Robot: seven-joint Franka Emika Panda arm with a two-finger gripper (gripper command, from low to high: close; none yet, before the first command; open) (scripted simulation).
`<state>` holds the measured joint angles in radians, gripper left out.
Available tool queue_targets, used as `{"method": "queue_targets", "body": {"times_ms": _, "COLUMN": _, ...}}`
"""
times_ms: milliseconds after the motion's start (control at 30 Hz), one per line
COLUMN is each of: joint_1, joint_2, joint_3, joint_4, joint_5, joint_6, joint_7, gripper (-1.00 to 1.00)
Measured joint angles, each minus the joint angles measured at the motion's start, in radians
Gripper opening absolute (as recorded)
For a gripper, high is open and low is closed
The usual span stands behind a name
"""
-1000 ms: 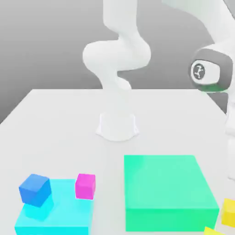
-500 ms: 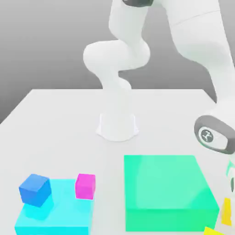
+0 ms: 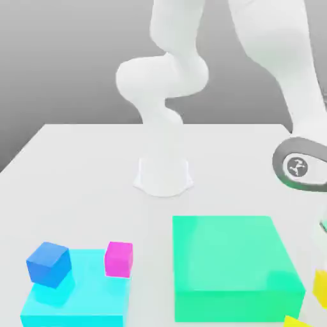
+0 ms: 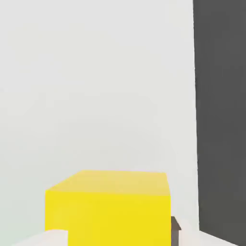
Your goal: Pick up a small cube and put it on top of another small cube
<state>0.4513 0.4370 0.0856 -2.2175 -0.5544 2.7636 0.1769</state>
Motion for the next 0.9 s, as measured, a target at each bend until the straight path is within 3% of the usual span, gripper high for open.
{"method": "queue_targets", "body": {"times_ms": 200, "joint_1": 0.005, "joint_2": -0.032, "joint_3": -0.089, "joint_4": 0.009, "joint_5": -0.156, "joint_6": 0.033, "joint_7": -0.022, "gripper": -1.00}}
{"method": "queue_targets", "body": {"times_ms": 633, "joint_1": -0.271, "joint_2": -0.223, "joint_3": -0.214, "joint_4": -0.107, "joint_5": 0.261, "joint_6": -0.100, "joint_7": 0.160, "gripper": -1.00}}
{"method": "queue_targets", "body": {"times_ms": 900, "joint_1": -0.422, "joint_2": -0.344, "joint_3": -0.336, "joint_4": -0.165, "joint_5": 0.445, "joint_6": -0.222, "joint_7": 0.347, "gripper": -1.00}}
